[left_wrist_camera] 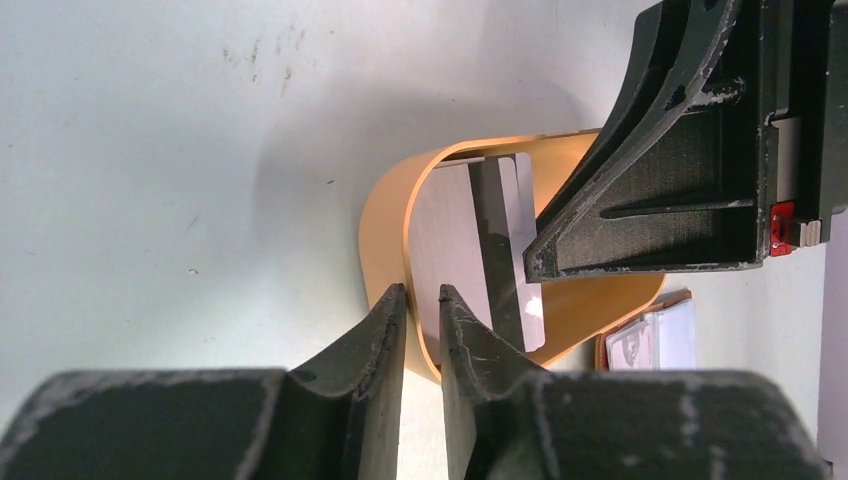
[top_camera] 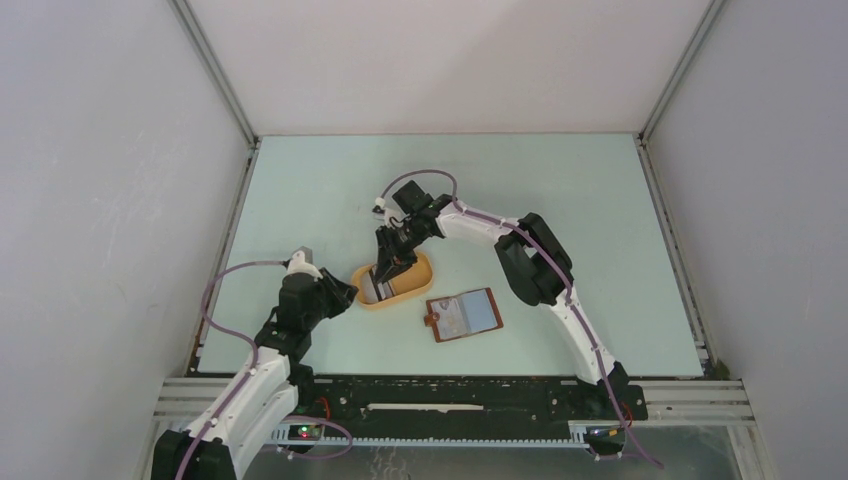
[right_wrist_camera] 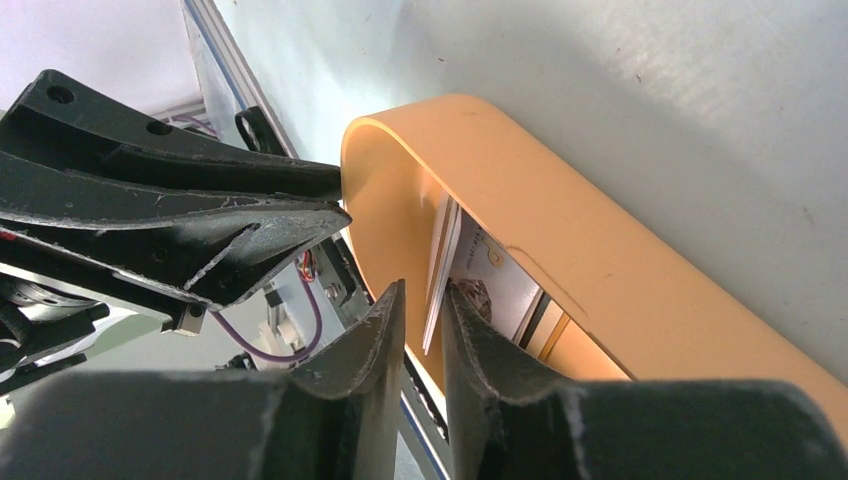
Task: Put the credit cards into the card holder
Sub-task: Pick up the credit card from the storage box.
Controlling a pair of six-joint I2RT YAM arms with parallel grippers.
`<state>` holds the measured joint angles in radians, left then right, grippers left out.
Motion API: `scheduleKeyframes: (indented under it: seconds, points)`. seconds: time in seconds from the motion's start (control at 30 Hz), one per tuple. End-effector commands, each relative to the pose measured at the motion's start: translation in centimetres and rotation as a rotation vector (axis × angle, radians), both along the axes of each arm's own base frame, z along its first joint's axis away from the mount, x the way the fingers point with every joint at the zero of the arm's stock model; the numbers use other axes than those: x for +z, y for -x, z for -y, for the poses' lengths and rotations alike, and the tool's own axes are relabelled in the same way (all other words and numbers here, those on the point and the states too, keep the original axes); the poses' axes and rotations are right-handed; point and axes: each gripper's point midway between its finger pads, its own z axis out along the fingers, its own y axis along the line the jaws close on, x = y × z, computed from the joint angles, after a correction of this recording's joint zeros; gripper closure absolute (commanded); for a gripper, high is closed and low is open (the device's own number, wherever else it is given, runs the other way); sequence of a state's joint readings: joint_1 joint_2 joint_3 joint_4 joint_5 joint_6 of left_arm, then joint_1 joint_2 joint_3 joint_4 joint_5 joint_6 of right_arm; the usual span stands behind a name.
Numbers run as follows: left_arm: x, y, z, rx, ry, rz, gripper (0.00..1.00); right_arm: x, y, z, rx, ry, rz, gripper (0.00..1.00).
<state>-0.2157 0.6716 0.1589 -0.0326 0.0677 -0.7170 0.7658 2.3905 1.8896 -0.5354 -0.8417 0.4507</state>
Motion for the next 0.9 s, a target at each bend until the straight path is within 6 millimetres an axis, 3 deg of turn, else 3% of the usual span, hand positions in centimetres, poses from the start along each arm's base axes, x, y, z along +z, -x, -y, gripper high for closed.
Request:
scheduleKeyframes:
  seconds: [0.0, 0.77, 0.87]
  points:
    - [0.55, -0.04, 0.36, -0.016, 0.013, 0.015, 0.77, 3.59, -0.28, 0.04, 0.014, -0.067, 0.051, 0.73]
    - [0.63, 0.01, 0.38, -0.018, 0.014, 0.016, 0.77, 3.36, -0.91, 0.74, -0.002, -0.061, 0.055, 1.00]
    - [0.64, 0.04, 0.37, -0.017, 0.014, 0.017, 0.77, 3.29, -1.12, 0.94, -0.006, -0.053, 0.066, 1.00]
